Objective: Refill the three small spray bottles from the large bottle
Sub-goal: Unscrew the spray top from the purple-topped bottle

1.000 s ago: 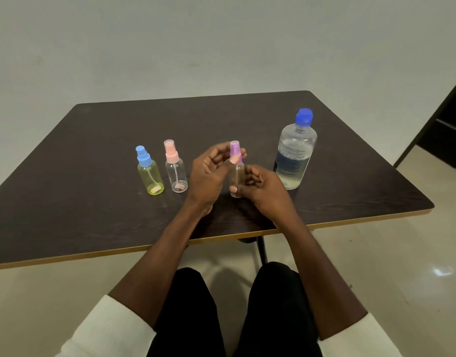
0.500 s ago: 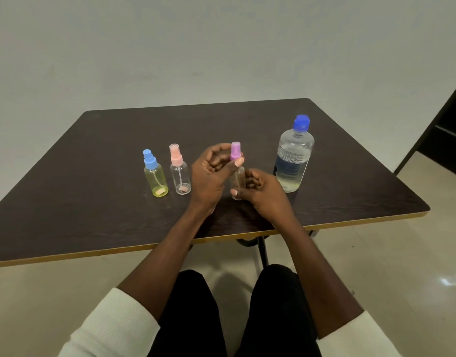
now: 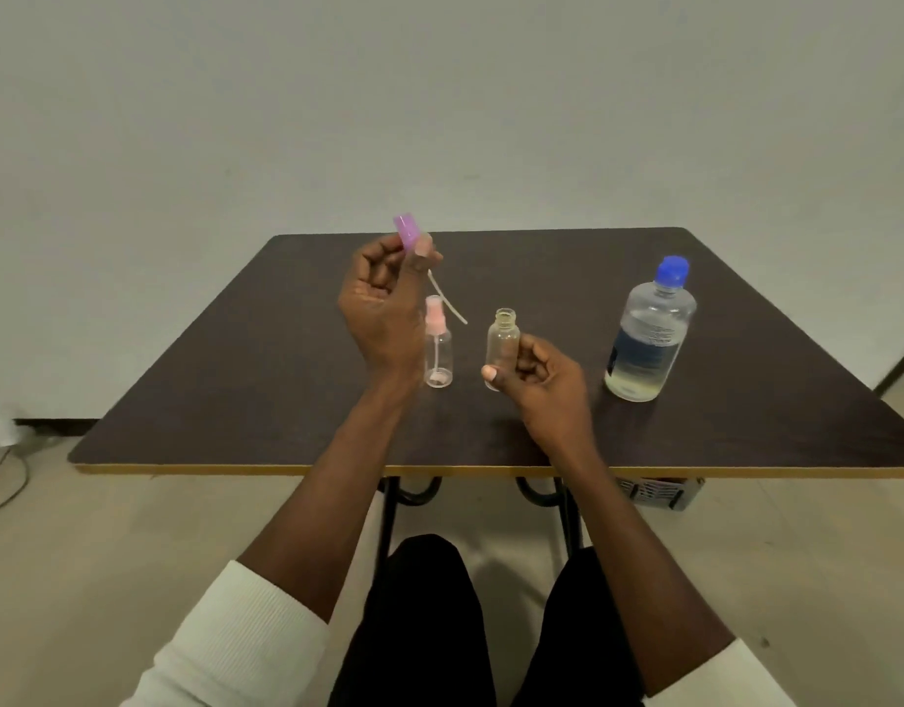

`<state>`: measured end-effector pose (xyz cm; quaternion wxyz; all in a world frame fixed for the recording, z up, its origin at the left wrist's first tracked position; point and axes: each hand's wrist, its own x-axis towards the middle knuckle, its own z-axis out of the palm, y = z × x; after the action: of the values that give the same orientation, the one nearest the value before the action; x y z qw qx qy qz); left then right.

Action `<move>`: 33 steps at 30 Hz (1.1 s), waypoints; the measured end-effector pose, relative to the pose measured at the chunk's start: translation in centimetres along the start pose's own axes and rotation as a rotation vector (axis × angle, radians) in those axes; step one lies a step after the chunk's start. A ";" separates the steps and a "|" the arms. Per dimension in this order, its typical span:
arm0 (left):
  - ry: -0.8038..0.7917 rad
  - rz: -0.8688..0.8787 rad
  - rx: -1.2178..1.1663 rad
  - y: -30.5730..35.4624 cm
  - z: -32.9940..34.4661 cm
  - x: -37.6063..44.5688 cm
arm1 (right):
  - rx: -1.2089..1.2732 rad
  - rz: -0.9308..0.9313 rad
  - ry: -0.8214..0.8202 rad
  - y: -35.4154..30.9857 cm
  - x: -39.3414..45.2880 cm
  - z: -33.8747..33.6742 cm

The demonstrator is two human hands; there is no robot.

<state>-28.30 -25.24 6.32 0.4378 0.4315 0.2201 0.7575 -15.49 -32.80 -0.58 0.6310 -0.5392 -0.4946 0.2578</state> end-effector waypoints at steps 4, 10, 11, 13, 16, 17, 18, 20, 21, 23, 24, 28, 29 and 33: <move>0.113 -0.011 0.189 1.1 -5.0 3.3 | -0.037 -0.038 -0.069 0.1 -0.2 2.8; 0.044 -0.153 0.852 -1.6 -13.9 6.2 | -0.141 -0.097 -0.201 0.3 -0.2 7.1; 0.031 -0.167 0.940 -2.1 -14.8 6.2 | -0.133 -0.090 -0.210 0.5 -0.2 7.5; 0.025 -0.170 1.071 -2.9 -16.0 6.2 | -0.122 -0.084 -0.222 1.0 -0.2 8.0; 0.030 -0.162 1.217 -3.9 -16.7 5.9 | -0.130 -0.076 -0.229 1.5 -0.2 8.1; 0.031 -0.155 1.254 -4.1 -16.8 5.8 | -0.124 -0.069 -0.228 1.5 -0.1 8.0; 0.031 -0.143 1.283 -4.3 -16.8 5.7 | -0.116 -0.064 -0.224 1.5 -0.1 7.9; 0.032 -0.130 1.320 -4.4 -16.9 5.6 | -0.112 -0.060 -0.212 1.2 0.0 7.8; 0.034 -0.132 1.331 -4.4 -16.9 5.6 | -0.105 -0.057 -0.206 1.1 0.0 7.8; 0.037 -0.132 1.338 -4.2 -16.8 5.5 | -0.091 -0.042 -0.196 0.9 -0.1 7.6; 0.040 -0.132 1.341 -4.1 -16.8 5.5 | -0.087 -0.037 -0.193 0.8 -0.2 7.6; 0.047 -0.140 1.336 -4.0 -16.6 5.4 | -0.088 -0.026 -0.194 0.8 -0.2 7.6; 0.046 -0.142 1.336 -4.0 -16.5 5.4 | -0.089 -0.026 -0.197 0.8 -0.1 7.6; 0.048 -0.143 1.332 -3.7 -16.3 5.2 | -0.093 -0.018 -0.193 0.9 -0.1 7.5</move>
<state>-41.60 -18.13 -2.56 0.1220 0.5769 0.6783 0.4384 -22.10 -29.46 -1.94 0.5571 -0.5362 -0.5693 0.2794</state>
